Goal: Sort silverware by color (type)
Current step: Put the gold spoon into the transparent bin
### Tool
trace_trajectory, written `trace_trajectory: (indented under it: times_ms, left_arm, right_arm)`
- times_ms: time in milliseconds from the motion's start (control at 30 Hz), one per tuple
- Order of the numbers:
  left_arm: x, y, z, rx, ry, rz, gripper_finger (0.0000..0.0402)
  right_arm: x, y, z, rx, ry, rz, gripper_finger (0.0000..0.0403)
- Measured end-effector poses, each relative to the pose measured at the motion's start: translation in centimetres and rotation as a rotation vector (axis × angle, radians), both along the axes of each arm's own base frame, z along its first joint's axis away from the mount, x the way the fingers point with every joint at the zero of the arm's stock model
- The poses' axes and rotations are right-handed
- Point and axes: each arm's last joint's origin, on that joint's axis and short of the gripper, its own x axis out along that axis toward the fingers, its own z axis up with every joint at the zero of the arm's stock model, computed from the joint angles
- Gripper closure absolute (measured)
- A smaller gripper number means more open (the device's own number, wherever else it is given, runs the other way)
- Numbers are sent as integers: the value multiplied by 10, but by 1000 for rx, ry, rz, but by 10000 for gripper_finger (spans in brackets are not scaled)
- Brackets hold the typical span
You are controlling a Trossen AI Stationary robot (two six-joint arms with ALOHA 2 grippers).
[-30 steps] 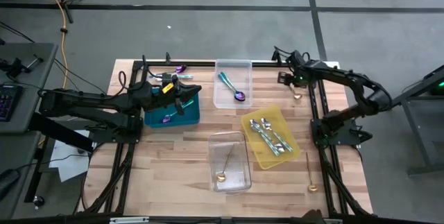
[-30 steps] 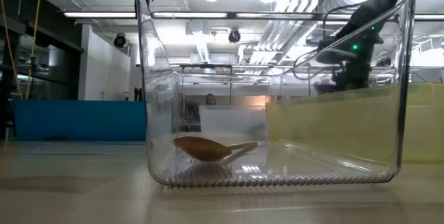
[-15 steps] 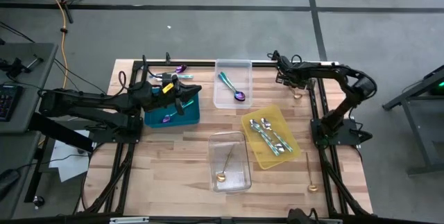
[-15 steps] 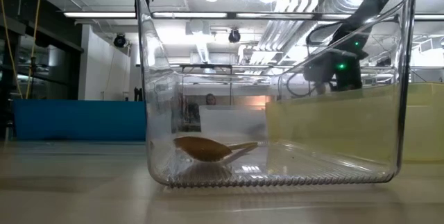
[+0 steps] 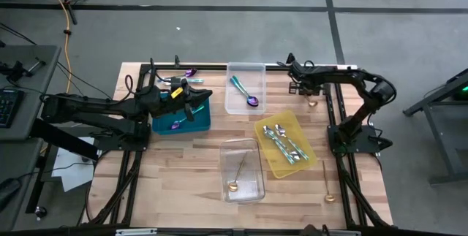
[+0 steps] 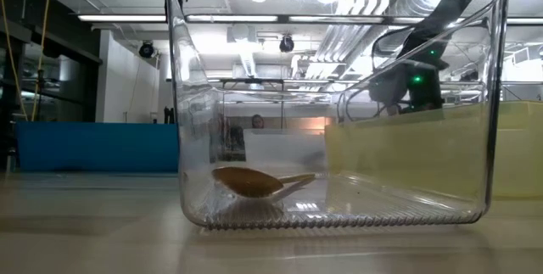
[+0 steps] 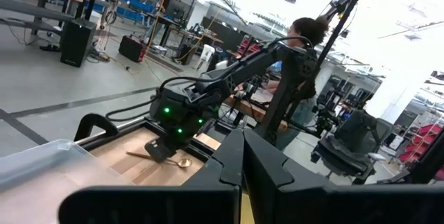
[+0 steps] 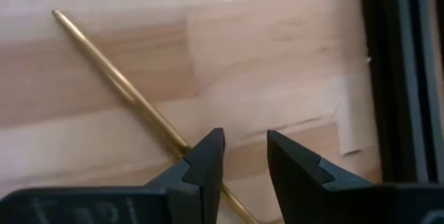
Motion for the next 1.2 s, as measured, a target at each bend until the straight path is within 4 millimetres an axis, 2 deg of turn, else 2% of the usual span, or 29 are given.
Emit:
trace_trajectory:
  times_ms: [267,500,600,733,833,1000,1200]
  left_arm:
    - [0,0,0,0,0,0,401]
    - [0,0,0,-1,0,0,401]
    - [0,0,0,0,0,0,401]
    - [0,0,0,0,0,0,401]
    - [0,0,0,-1,-1,0,401]
    - [0,0,0,-1,-1,0,401]
    - [0,0,0,-1,-1,0,401]
  right_arm:
    - [11,19,4,51,12,87,295]
    - [0,23,32,-20,0,125,295]
    - [-8,24,47,-15,-25,231,295]
    - [-15,26,56,120,-179,463,295]
    - [-19,25,54,214,-265,531,295]
    - [-24,17,35,256,-217,489,295]
    - [-18,11,17,295,-173,467,295]
